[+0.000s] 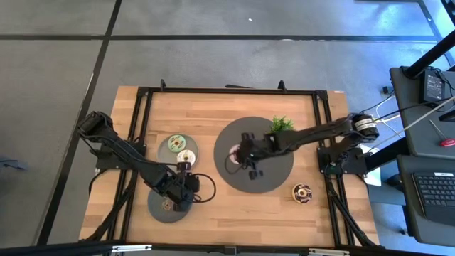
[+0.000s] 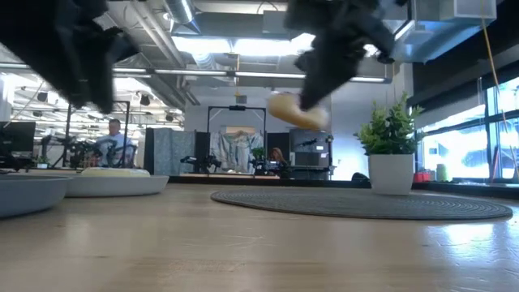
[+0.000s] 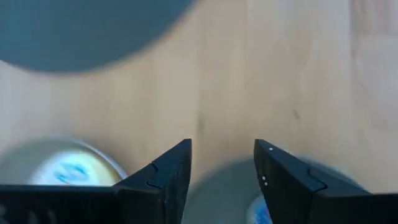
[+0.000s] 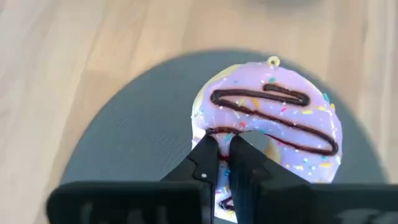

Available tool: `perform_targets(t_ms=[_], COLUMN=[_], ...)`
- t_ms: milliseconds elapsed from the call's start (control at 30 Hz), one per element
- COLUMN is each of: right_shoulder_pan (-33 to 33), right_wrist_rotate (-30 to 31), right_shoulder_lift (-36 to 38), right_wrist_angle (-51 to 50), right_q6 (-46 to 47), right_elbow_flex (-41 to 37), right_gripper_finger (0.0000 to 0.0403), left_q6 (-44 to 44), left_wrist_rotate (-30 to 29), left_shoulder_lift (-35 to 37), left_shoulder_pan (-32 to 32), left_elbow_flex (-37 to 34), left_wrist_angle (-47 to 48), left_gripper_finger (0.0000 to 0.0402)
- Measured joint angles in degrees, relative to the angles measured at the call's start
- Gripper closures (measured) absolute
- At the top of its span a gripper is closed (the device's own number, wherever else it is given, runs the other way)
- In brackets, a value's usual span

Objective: Pick & Place donuts
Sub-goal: Put the big purple donut on the light gray plate

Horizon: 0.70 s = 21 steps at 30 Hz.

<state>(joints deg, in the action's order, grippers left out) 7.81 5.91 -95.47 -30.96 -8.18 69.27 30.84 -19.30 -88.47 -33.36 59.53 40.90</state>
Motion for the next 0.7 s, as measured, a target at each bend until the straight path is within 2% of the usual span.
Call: perform_targets(t_ms=[133,233,367,500,700], right_shoulder_pan=[-1.6,-1.7,-1.5,-1.5,-1.5], right_wrist_rotate=[-3.1,-7.1,-9.3,-9.5,-10.1], right_shoulder_lift=[-5.3,-11.4,-18.9,-24.2,-28.4], right_wrist_angle=[0.3,-0.6,-3.0,-3.3,-2.6], right_q6=[-4.5,-8.4,-10.7,-12.7,-13.2], right_elbow_flex=[6.5,12.3,18.5,22.8,27.4], right_gripper_finger=[0.0380,0.0381,0.0374,0.0371,0.0374], left_q6=[5.2,7.4,12.4,15.7,19.2], left_wrist_rotate=[4.0,4.0,3.9,0.5,-4.6], left_shoulder_lift=[0.1,0.1,0.4,1.1,1.8], left_shoulder_pan=[-0.1,-0.9,-3.6,-6.8,-9.8], left_elbow_flex=[0.0,0.0,0.0,0.0,0.0], left_wrist_angle=[1.6,3.1,5.9,6.2,6.0], left_gripper_finger=[0.0233,0.0232,0.0231,0.0234,0.0233])
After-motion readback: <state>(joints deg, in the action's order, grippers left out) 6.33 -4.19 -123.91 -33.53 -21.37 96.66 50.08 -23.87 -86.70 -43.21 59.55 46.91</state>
